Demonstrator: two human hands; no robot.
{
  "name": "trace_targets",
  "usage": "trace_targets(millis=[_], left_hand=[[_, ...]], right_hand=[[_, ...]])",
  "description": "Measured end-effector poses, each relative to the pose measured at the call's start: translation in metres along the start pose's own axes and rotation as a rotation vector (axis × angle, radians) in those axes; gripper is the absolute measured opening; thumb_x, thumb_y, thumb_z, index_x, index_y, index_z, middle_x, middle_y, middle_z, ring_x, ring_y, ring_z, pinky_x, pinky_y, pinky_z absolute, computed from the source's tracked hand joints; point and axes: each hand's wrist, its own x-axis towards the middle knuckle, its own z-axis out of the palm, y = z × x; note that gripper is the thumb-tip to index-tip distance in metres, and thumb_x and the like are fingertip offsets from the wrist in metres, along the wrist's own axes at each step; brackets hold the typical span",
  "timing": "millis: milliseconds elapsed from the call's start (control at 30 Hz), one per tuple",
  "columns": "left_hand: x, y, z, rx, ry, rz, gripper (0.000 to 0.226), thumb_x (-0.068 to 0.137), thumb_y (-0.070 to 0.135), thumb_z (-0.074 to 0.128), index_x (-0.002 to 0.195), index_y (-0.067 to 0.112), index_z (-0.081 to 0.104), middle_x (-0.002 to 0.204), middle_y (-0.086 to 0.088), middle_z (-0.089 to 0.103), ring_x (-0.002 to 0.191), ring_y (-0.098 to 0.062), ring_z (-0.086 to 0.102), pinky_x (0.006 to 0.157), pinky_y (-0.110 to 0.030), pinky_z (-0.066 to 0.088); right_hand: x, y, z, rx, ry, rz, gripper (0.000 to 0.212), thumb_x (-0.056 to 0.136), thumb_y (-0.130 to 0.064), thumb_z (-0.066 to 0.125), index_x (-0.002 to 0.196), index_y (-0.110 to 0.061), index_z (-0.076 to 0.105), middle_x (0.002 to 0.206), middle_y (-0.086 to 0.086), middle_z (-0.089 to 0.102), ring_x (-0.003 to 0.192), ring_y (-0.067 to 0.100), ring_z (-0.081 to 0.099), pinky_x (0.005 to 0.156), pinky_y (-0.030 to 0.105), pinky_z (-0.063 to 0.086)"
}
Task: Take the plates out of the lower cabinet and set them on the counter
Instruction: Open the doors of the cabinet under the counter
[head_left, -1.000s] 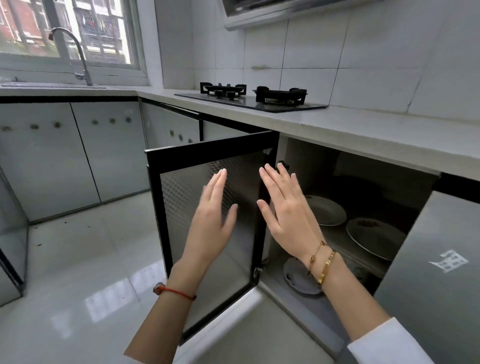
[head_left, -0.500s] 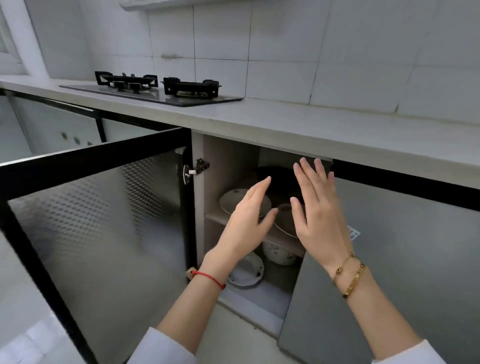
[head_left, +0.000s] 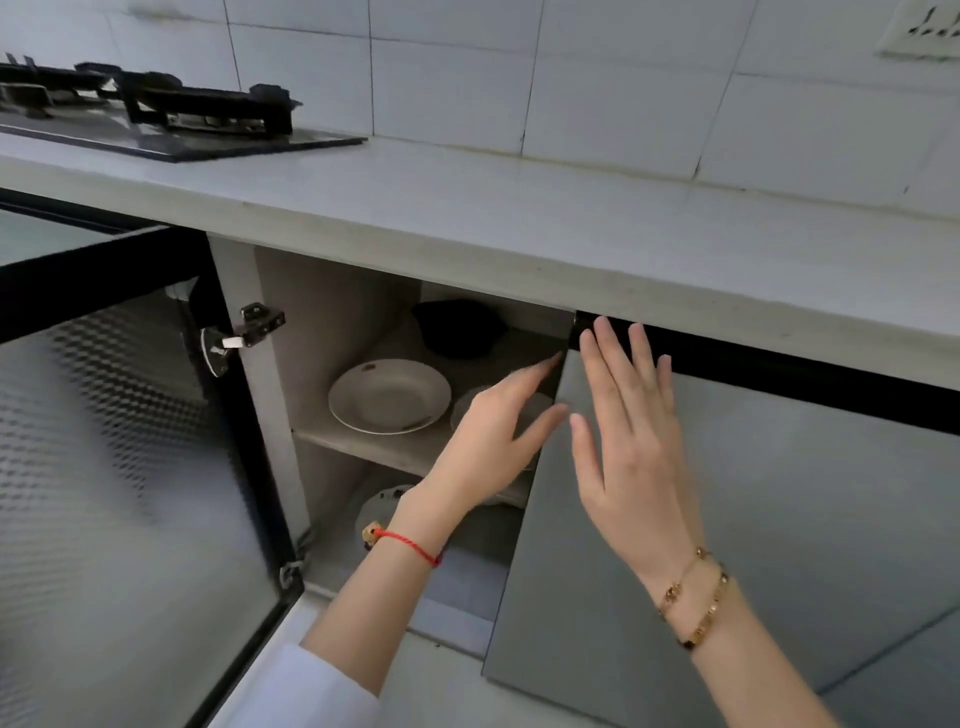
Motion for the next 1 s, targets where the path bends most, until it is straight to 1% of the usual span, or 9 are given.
trace_targets(millis=[100, 267, 367, 433, 567, 667, 767, 900, 1000], left_hand=[[-0.001, 0.001, 0.000, -0.027, -0.003, 0.024, 0.043, 0.096, 0.029, 0.055, 0.137, 0.017, 0.050, 0.126, 0.017, 0.056, 0.115, 0.014, 0.050, 0.097, -0.011, 0.043], [-0.002, 0.004, -0.008, -0.037, -0.043, 0.045, 0.043, 0.096, 0.026, 0.056, 0.135, 0.011, 0.053, 0.129, 0.000, 0.063, 0.118, -0.005, 0.058, 0.098, -0.026, 0.048], [-0.011, 0.008, -0.013, -0.040, -0.036, 0.086, 0.042, 0.094, 0.024, 0.058, 0.134, 0.010, 0.055, 0.130, -0.002, 0.062, 0.121, -0.008, 0.057, 0.102, -0.023, 0.045], [-0.020, 0.012, -0.016, -0.061, -0.033, 0.104, 0.042, 0.094, 0.023, 0.059, 0.134, 0.010, 0.055, 0.133, 0.002, 0.060, 0.123, -0.004, 0.055, 0.103, -0.020, 0.044], [-0.042, 0.026, -0.024, -0.117, -0.022, 0.173, 0.038, 0.094, 0.024, 0.059, 0.131, 0.022, 0.056, 0.117, 0.022, 0.062, 0.106, 0.009, 0.059, 0.089, -0.013, 0.049], [-0.060, 0.035, -0.027, -0.139, -0.050, 0.202, 0.044, 0.093, 0.025, 0.060, 0.136, 0.025, 0.052, 0.131, 0.018, 0.057, 0.122, 0.008, 0.051, 0.102, -0.013, 0.041], [-0.077, 0.048, -0.031, -0.162, -0.049, 0.232, 0.050, 0.091, 0.019, 0.064, 0.136, 0.027, 0.043, 0.132, 0.030, 0.045, 0.128, 0.016, 0.038, 0.106, -0.007, 0.032], [-0.097, 0.065, -0.037, -0.197, -0.116, 0.266, 0.045, 0.090, 0.015, 0.065, 0.134, 0.017, 0.055, 0.137, 0.008, 0.054, 0.133, -0.003, 0.044, 0.109, -0.014, 0.034], [-0.110, 0.079, -0.038, -0.225, -0.144, 0.290, 0.046, 0.091, 0.016, 0.065, 0.135, 0.018, 0.054, 0.138, 0.003, 0.056, 0.133, -0.006, 0.047, 0.109, -0.025, 0.039]], right_hand=[[0.001, -0.003, -0.001, 0.014, -0.016, 0.012, 0.060, 0.098, -0.017, 0.041, 0.152, -0.010, 0.013, 0.161, 0.002, 0.011, 0.150, 0.021, 0.005, 0.122, 0.042, 0.007], [-0.002, -0.010, -0.001, 0.017, -0.004, 0.032, 0.062, 0.098, -0.015, 0.045, 0.151, -0.009, 0.014, 0.161, 0.002, 0.011, 0.150, 0.020, 0.004, 0.122, 0.043, 0.007], [-0.009, -0.019, -0.005, 0.006, 0.020, 0.039, 0.062, 0.098, -0.015, 0.044, 0.151, -0.009, 0.014, 0.161, 0.002, 0.010, 0.150, 0.020, 0.003, 0.122, 0.043, 0.006], [-0.015, -0.026, -0.010, -0.019, 0.037, 0.038, 0.060, 0.099, -0.016, 0.043, 0.151, -0.008, 0.014, 0.161, 0.003, 0.011, 0.150, 0.020, 0.003, 0.122, 0.043, 0.007], [-0.031, -0.043, -0.029, -0.066, 0.048, 0.042, 0.059, 0.099, -0.018, 0.042, 0.151, -0.008, 0.015, 0.161, 0.003, 0.012, 0.150, 0.020, 0.003, 0.122, 0.043, 0.008], [-0.047, -0.056, -0.047, -0.125, 0.044, 0.053, 0.059, 0.099, -0.019, 0.041, 0.151, -0.008, 0.015, 0.161, 0.003, 0.012, 0.150, 0.019, 0.004, 0.122, 0.042, 0.008], [-0.060, -0.072, -0.066, -0.165, 0.041, 0.079, 0.058, 0.100, -0.021, 0.039, 0.151, -0.008, 0.015, 0.160, 0.004, 0.013, 0.150, 0.019, 0.004, 0.122, 0.041, 0.008], [-0.078, -0.087, -0.088, -0.183, 0.049, 0.106, 0.055, 0.100, -0.021, 0.038, 0.150, -0.008, 0.019, 0.159, 0.004, 0.018, 0.149, 0.018, 0.006, 0.122, 0.041, 0.010], [-0.091, -0.094, -0.105, -0.191, 0.062, 0.111, 0.055, 0.100, -0.020, 0.039, 0.150, -0.007, 0.020, 0.159, 0.003, 0.020, 0.149, 0.018, 0.007, 0.122, 0.040, 0.010]])
